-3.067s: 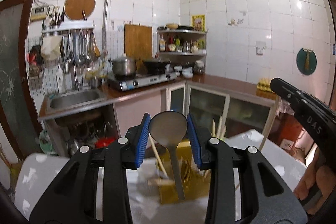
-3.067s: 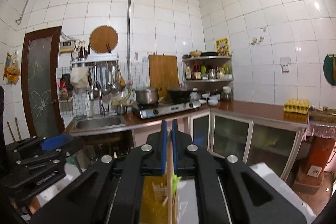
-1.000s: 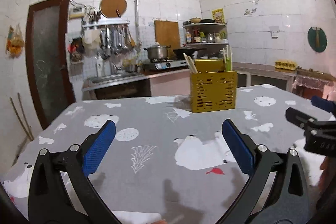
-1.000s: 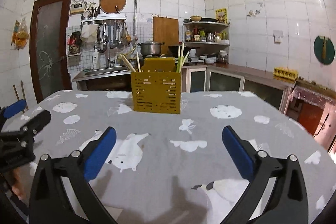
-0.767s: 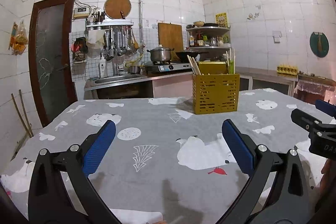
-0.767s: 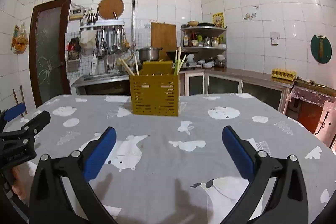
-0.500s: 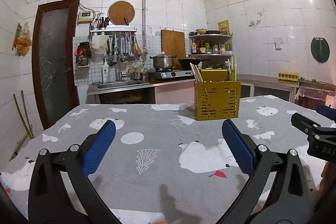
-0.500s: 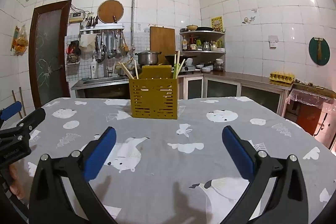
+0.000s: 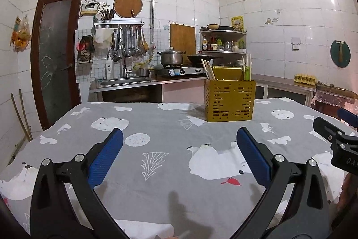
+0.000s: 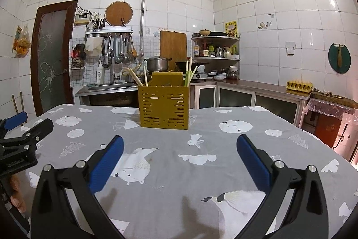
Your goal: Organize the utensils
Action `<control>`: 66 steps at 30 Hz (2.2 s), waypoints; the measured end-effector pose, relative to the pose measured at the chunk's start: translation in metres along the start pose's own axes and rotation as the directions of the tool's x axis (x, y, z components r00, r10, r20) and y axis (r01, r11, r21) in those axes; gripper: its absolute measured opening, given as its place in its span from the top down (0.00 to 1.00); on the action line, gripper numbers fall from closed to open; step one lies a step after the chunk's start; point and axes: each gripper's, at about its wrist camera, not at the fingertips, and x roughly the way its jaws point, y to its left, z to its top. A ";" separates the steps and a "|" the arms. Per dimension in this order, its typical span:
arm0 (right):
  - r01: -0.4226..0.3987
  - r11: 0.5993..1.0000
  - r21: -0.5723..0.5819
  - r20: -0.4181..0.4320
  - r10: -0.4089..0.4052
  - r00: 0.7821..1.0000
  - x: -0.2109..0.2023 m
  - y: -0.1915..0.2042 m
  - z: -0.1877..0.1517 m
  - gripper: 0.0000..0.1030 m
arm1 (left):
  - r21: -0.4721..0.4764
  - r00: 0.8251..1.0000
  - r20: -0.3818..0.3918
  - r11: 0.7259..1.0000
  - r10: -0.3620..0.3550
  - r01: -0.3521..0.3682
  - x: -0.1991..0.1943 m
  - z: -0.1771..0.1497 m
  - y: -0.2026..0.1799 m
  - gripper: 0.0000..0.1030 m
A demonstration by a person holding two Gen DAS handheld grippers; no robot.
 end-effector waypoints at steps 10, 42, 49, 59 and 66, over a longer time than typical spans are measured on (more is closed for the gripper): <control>-0.001 1.000 -0.012 0.001 0.001 1.000 -0.001 0.002 0.000 0.04 | -0.003 1.000 0.004 1.000 0.016 -0.016 -0.001 -0.001 0.000 0.05; -0.001 1.000 -0.012 0.004 0.001 1.000 -0.001 0.002 0.000 0.04 | -0.007 1.000 0.014 1.000 0.016 -0.016 -0.002 0.000 -0.001 0.05; -0.001 1.000 -0.013 0.004 0.001 1.000 -0.001 0.002 0.000 0.04 | -0.009 1.000 0.013 1.000 0.016 -0.016 -0.002 0.000 -0.001 0.05; 0.000 1.000 -0.013 0.004 0.000 1.000 -0.001 0.002 0.000 0.04 | -0.009 1.000 0.013 1.000 0.016 -0.016 -0.002 0.000 -0.002 0.05; 0.000 1.000 -0.013 0.002 0.000 1.000 -0.002 0.002 -0.001 0.04 | -0.008 1.000 0.013 1.000 0.017 -0.016 -0.002 0.000 -0.002 0.05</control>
